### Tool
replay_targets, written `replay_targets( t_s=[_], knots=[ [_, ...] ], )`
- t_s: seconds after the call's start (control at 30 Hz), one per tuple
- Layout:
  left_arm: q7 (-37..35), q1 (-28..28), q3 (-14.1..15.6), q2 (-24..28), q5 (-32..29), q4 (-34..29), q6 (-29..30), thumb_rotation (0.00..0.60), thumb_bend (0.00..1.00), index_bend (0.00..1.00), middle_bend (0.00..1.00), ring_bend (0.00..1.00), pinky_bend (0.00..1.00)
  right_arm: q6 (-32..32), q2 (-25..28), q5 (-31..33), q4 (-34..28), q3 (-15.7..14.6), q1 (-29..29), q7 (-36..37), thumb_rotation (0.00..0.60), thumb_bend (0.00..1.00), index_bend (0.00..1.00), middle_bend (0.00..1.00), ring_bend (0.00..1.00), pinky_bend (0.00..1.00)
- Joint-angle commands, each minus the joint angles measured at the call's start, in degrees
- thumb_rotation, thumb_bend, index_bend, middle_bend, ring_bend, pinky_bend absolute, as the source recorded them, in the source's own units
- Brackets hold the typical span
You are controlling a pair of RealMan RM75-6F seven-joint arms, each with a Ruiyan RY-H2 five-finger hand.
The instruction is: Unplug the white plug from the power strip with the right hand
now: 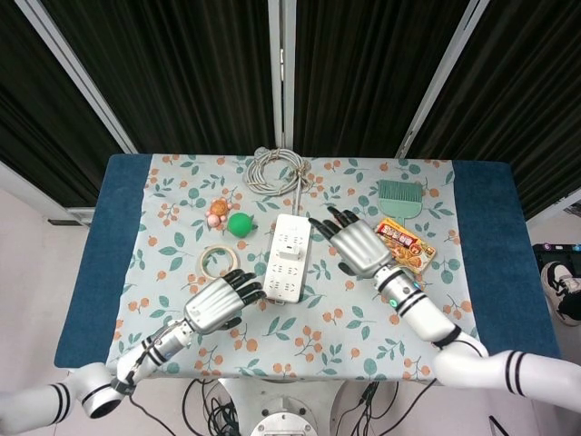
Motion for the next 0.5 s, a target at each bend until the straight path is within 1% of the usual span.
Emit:
replay_targets(
  t_s=[0.03,0.23,0.5],
  knots=[
    [-0.52,-2.28,-0.02,-2.55,-1.88,2.46,-2.76,0.600,0.20,0.26,0.25,0.17,0.26,-1.78,-4.57,4.51,3.80,0.44,4.34,-3.66,0.600,0.15,0.01,0.22,0.06,0.19],
    [-0.80,-4.45,0.82,-6.13,-3.78,6.65,-5.22,0.600,0.20,0.26,0.25,0.17,0.25,-3.05,-9.97,8.16,9.34,-0.69,8.99,-5.76,0.600,0.17,0.03,0.24,0.08,0.21],
    [-1.96,-5.60,1.94,-8.65,-4.60,8.49,-4.03,0.600,0.20,0.26,0.25,0.17,0.25,-4.24,-15.50,10.80,16.74,-2.49,13.07,-6.51,0.600,0.20,0.06,0.25,0.09,0.22]
  ],
)
